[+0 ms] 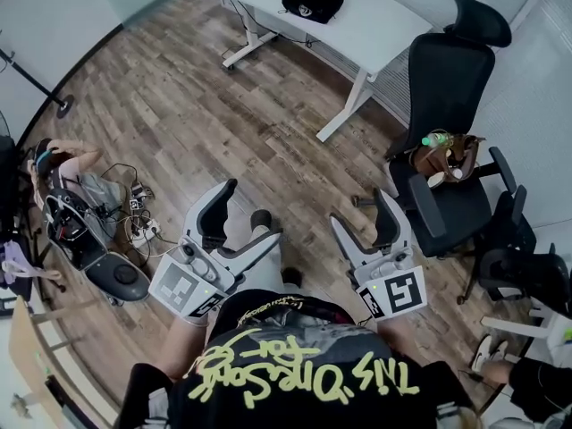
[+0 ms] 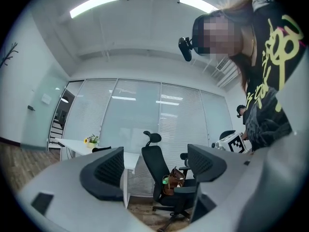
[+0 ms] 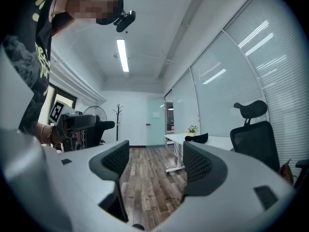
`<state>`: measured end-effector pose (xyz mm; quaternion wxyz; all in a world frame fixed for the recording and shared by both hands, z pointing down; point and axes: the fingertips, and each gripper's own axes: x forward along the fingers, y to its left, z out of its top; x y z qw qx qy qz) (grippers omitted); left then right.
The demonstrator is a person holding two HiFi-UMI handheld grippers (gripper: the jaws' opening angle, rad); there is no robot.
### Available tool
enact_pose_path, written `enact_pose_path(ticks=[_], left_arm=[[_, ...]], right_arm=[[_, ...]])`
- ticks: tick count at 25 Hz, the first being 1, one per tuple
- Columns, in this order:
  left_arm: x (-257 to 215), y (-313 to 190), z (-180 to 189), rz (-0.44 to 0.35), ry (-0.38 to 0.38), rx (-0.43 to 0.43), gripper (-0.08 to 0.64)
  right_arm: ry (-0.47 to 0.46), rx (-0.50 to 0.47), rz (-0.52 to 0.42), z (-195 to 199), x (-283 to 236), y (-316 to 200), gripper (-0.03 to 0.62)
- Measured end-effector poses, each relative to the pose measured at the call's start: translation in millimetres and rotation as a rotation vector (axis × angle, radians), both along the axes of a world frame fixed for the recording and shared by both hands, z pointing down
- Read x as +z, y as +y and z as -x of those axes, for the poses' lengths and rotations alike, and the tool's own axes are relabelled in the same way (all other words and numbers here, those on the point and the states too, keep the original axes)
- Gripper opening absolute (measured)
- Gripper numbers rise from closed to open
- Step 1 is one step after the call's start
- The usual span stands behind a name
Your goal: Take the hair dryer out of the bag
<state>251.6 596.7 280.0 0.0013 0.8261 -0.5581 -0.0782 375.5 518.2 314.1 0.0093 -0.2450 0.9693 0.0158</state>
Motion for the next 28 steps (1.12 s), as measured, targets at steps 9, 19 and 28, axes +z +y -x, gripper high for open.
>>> enact_pose_path(ticks=[9, 19, 28], left_arm=[[6, -36, 20, -0.010, -0.002, 0.027, 0.405], [5, -113, 82, -0.037, -0.024, 0.017, 0.405], [27, -188, 132, 0.069, -0.037, 0.031, 0.405]], right_arm=[[0.023, 0.039, 0.015, 14, 10, -33, 0.330], [0.027, 0.069, -0.010, 70, 9, -108, 0.330], [0.057, 0.095, 0.008, 123, 18, -173, 0.330]])
